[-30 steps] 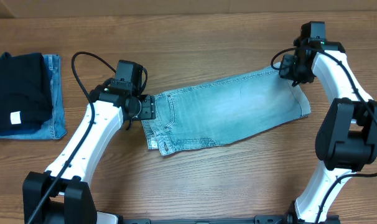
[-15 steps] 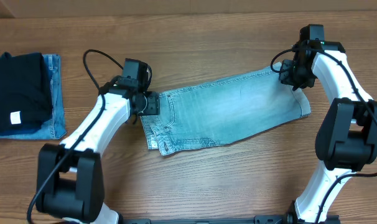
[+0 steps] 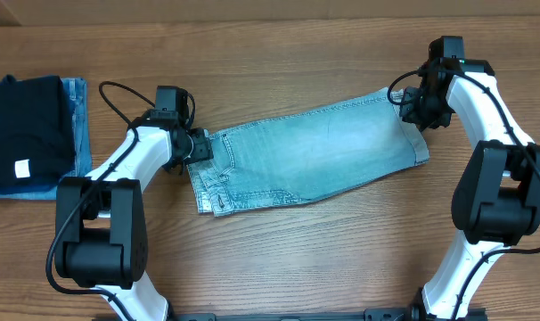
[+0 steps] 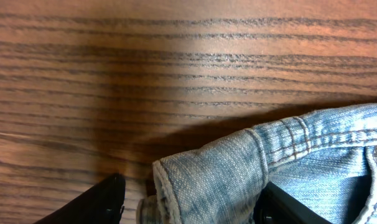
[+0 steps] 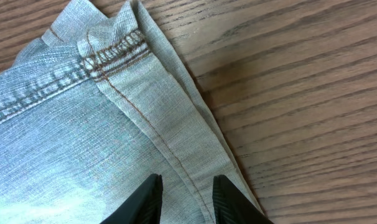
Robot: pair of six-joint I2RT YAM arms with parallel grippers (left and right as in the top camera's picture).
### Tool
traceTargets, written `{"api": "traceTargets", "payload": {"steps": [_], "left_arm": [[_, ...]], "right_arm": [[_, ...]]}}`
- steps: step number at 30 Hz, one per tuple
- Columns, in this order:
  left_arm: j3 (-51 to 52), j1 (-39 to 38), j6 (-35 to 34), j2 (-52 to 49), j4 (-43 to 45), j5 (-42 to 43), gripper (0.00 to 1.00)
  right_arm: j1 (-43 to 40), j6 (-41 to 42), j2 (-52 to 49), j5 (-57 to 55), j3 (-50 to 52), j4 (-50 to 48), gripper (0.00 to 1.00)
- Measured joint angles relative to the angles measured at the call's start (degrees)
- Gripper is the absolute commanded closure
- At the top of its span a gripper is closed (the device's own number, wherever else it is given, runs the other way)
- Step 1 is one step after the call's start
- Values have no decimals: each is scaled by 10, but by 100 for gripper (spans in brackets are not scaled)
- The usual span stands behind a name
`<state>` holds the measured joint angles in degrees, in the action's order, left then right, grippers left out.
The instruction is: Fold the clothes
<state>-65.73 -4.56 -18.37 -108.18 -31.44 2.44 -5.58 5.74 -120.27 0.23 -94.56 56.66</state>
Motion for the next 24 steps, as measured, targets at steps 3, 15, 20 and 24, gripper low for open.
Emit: {"api": "traceTargets", "payload": {"steps": [3,15,20,24], "left_arm": [[-3,1,-2,-4,-6,4,30],[-6,1,5,-7,-22,4,29],[-6,1,5,-7,-23,4,29],[-6,1,5,-7,-24,4,29]], "right_arm": [[0,1,0,2,0,0,55],[-68,10,0,72,1,41,7],[-98,-14,-1,108,26,43,6],[-97,-37,-21,159,39,34,8]]}}
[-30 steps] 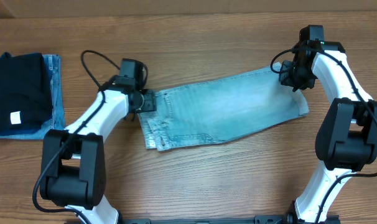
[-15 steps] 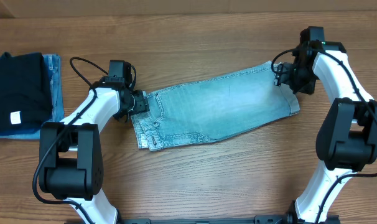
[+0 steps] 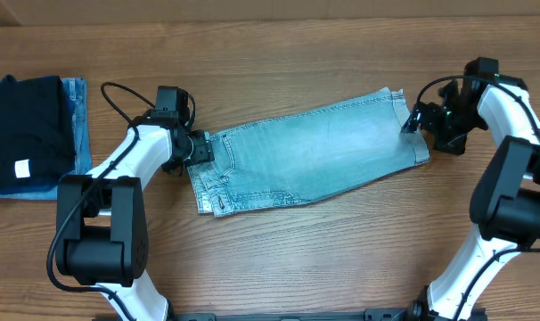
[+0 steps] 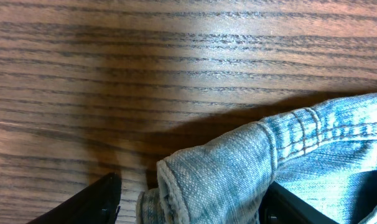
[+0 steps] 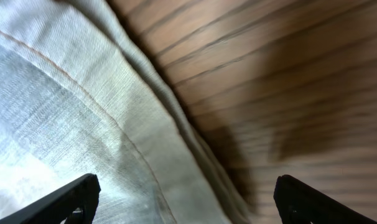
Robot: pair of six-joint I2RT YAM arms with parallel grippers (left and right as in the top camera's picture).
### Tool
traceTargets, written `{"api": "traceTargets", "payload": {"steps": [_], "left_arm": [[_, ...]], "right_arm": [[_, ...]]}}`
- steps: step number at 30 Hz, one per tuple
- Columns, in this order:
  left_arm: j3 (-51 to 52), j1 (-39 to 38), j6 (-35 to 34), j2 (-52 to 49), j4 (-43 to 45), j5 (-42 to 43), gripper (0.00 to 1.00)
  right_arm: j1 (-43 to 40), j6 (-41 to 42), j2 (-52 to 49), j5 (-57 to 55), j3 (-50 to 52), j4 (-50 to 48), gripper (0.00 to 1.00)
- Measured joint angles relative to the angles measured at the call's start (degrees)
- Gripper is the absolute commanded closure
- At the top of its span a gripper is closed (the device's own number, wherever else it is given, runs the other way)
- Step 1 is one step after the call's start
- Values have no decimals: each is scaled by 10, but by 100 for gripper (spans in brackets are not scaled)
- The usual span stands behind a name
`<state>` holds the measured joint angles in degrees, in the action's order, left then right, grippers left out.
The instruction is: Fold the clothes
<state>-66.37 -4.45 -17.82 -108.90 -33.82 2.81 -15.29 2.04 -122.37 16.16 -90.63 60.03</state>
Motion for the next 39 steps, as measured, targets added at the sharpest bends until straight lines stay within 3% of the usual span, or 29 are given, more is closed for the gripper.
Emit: {"api": "traceTargets", "payload": {"steps": [2,4,6,8,13,15,17,18,29,39], "left_arm": [[0,0,0,0,-2,0,29],[-1,0,0,0,-4,0,29],[-1,0,0,0,-5,0,29],[-1,0,0,0,-9,0,29],[-2,0,0,0,-15,-2,29],[-2,0,1,0,-18,-2,24],[-4,0,13,0,-31,-4,12],[-6,1,18,0,-37,-5,0],[-50,-2,33,-10,-78,90,0],[-53,-6,33,-13,-77,109,0]], "right_arm": [[0,-15,-15,32,-3,3,11],[-1,-24,-19,57,-4,5,22],[0,-29,-25,76,-6,7,53],[-1,-35,-33,83,-6,0,96],[-3,-36,-47,104,-6,-7,96],[-9,-32,-47,109,-5,-9,96],[-22,-14,-48,111,-4,-9,96],[-31,-7,-48,113,-3,-8,96],[-186,14,-31,120,16,31,96],[-198,14,-22,88,18,41,96]]}}
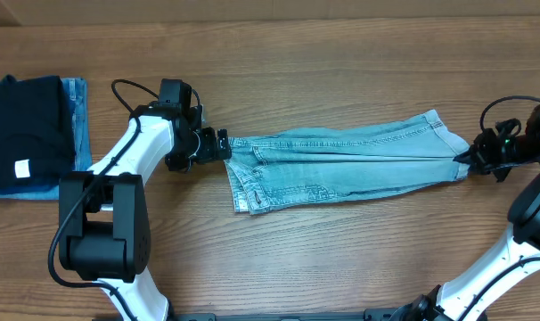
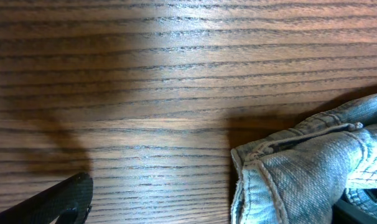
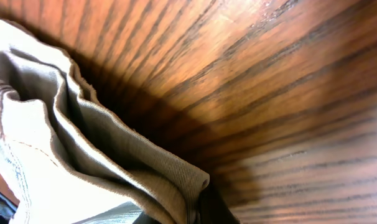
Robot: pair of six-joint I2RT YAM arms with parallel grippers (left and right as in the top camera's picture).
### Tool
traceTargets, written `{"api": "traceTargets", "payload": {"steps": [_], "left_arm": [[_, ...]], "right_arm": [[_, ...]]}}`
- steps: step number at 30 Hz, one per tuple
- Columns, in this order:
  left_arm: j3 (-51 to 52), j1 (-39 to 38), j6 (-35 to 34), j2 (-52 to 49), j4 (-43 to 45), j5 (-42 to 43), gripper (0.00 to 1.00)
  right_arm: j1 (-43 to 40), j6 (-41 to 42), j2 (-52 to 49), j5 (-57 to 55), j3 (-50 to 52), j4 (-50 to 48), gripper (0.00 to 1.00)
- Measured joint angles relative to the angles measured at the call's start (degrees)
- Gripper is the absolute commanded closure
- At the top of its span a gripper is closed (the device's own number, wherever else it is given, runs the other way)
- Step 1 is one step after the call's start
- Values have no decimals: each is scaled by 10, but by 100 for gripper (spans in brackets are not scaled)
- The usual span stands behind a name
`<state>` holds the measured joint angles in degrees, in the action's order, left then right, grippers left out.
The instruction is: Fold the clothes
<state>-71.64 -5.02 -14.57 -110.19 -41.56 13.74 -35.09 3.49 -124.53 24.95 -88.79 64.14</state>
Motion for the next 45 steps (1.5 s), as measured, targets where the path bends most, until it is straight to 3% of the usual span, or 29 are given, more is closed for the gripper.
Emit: {"api": "traceTargets", "payload": {"steps": [9,12,19,28,30,36,38,43,45], "left_arm": [[-2,0,11,-2,10,52,0],[-13,2,28,-5,19,111,0],[-45,23,104,-6,66,337,0],[-46,23,118,-6,63,422,0],[-46,23,118,-6,62,422,0],[-46,23,118,-6,53,422,0],[-46,23,118,-6,46,422,0],[-46,23,117,-6,27,413,0],[-46,20,105,-6,21,393,0]], "right_arm": [[-1,4,10,-24,0,-2,96],[-6,4,10,-35,0,-3,96],[-32,8,16,-77,0,-15,96],[-32,-23,23,-39,-10,-5,96],[-32,-42,51,-12,-16,0,76],[-32,-57,111,-21,-33,31,69],[-32,-58,111,-39,-33,52,55],[-32,-50,111,-75,-33,59,43],[-32,-54,111,-77,-33,40,30]]}}
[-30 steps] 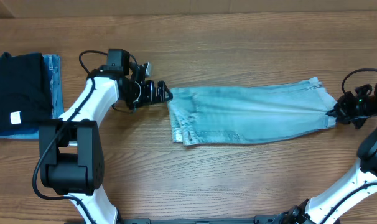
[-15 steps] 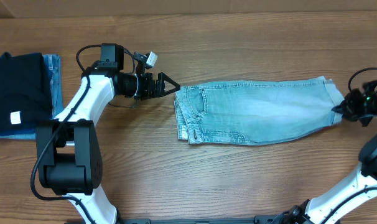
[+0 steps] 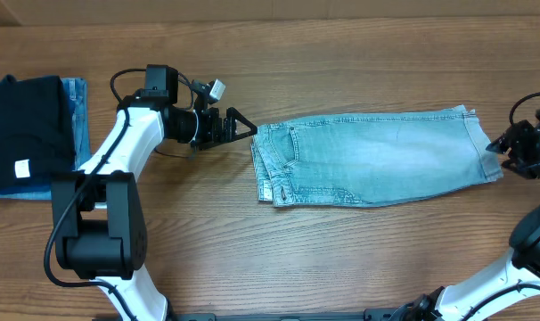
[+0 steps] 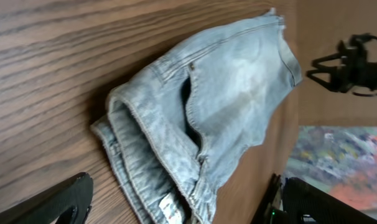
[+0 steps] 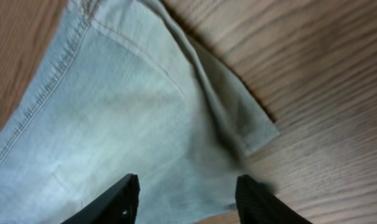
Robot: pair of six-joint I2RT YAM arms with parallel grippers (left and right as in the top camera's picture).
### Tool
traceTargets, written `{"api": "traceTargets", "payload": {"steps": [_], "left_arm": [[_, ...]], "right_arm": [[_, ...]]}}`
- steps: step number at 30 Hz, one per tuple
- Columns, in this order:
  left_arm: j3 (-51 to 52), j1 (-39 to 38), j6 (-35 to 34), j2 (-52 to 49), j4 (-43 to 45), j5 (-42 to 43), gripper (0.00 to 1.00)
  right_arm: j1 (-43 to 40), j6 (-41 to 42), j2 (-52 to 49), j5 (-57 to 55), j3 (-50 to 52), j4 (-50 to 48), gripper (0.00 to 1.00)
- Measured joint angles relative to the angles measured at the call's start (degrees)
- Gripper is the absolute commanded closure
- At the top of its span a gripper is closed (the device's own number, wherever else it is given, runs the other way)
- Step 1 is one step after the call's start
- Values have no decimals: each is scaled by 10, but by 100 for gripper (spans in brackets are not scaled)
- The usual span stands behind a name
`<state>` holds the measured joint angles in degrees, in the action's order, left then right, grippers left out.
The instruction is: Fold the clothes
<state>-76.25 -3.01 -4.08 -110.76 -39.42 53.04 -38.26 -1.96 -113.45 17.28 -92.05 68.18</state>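
Observation:
Light blue denim shorts (image 3: 377,160) lie flat across the table's middle, waistband to the left and leg hems to the right. My left gripper (image 3: 243,127) hovers open just left of the waistband and touches nothing. The left wrist view shows the waistband end of the shorts (image 4: 201,112) beyond the open left gripper (image 4: 188,211). At the table's right edge my right gripper (image 3: 504,152) is open beside the hem. In the right wrist view the hem corner of the shorts (image 5: 145,106) lies under the spread right gripper (image 5: 188,202).
A folded pile sits at the far left, a dark garment (image 3: 25,129) on top of folded blue denim (image 3: 77,111). Bare wooden tabletop (image 3: 297,259) surrounds the shorts. Both arm bases stand along the near edge.
The shorts were bunched and stretched between the two grippers. Now they lie spread flat, shifted a little right, and both grippers are open and off the cloth. The left one has drawn back left.
The shorts first lay slanted, my left gripper at the waistband and my right at the upper hem corner. Then the right gripper stood by the hem's outer edge. Later the shorts were pulled taut farther right. Now they lie flat and straight, released.

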Motion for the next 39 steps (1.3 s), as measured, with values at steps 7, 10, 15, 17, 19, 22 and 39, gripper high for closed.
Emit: {"api": "traceTargets", "payload": {"steps": [7,10,15,17,19,22,39], "left_arm": [[0,-68,-108,0,3,-122,0],[0,-107,-146,0,7,-191,0],[0,-139,-207,0,2,-290,0],[0,-139,-223,0,2,-305,0],[0,-139,-231,0,2,-313,0],[0,-139,-236,-4,7,-314,0],[-25,-143,-243,-119,71,-113,96]], "right_arm": [[0,-22,0,-3,0,-72,19],[0,-23,-1,-3,0,-71,19],[0,-23,-12,1,0,-71,19],[0,-23,-13,2,0,-71,19],[0,-23,-13,4,0,-71,20],[0,-23,-13,8,0,-70,20],[0,-23,-13,19,0,-57,23]]}}
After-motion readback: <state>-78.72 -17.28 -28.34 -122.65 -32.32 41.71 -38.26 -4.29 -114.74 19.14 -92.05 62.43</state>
